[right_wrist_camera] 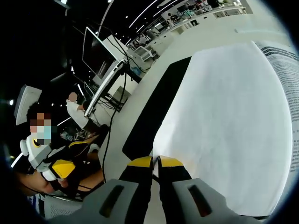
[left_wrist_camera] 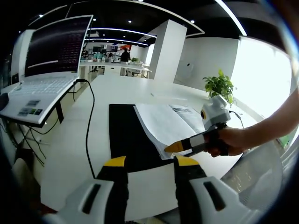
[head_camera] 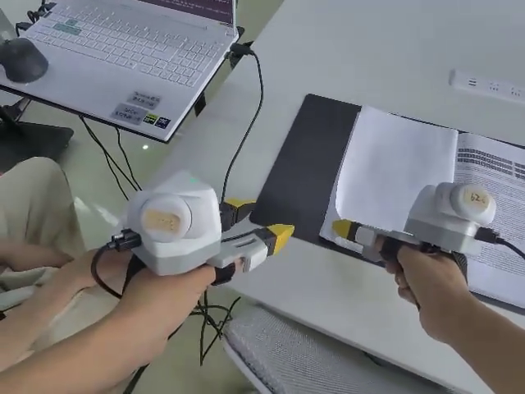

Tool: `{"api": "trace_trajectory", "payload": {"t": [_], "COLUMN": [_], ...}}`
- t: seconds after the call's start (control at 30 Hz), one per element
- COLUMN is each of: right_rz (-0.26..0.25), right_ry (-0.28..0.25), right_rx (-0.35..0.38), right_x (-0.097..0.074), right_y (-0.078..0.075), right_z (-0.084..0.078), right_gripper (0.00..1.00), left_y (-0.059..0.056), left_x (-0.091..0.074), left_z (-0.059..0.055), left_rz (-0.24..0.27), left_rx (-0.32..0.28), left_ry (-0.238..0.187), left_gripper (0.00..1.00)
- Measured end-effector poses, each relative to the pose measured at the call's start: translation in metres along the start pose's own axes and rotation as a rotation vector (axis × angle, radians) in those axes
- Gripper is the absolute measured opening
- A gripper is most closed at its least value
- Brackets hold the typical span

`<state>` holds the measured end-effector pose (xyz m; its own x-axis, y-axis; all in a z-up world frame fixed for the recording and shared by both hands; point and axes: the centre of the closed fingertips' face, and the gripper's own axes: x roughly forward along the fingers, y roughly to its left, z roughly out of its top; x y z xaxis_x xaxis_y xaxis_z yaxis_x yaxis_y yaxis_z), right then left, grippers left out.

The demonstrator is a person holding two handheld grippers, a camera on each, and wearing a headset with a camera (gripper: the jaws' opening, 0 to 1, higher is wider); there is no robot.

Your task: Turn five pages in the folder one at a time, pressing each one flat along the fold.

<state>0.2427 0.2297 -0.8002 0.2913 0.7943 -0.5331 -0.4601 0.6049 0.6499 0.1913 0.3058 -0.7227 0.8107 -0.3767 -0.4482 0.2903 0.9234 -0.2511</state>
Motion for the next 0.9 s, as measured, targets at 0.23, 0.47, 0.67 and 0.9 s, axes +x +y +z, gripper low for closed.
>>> {"api": "trace_trajectory", "payload": {"t": [0.23, 0.47, 0.67, 0.9], "right_rz": [0.042, 0.115, 0.153, 0.135], "right_ry": [0.006, -0.003, -0.093, -0.266], "right_rx": [0.010, 0.027, 0.042, 0.036], "right_x": [0.003, -0.005, -0.032, -0.085], "right_y": [0.009, 0.027, 0.031, 0.009], "right_z": [-0.005, -0.009, 0.010, 0.061], "right_gripper": [0.06, 0.05, 0.06, 0.06], "left_y": [0.003, 0.000, -0.009, -0.028], "left_x": [0.002, 0.020, 0.053, 0.091], "left_z": [-0.003, -0.008, -0.015, -0.015], "left_rz": [0.003, -0.023, -0.088, -0.160], "left_rx": [0.001, 0.002, 0.004, 0.041], "left_ry": [0.009, 0.023, 0.030, 0.032], "left_gripper": [0.37, 0.33, 0.17, 0.02]}}
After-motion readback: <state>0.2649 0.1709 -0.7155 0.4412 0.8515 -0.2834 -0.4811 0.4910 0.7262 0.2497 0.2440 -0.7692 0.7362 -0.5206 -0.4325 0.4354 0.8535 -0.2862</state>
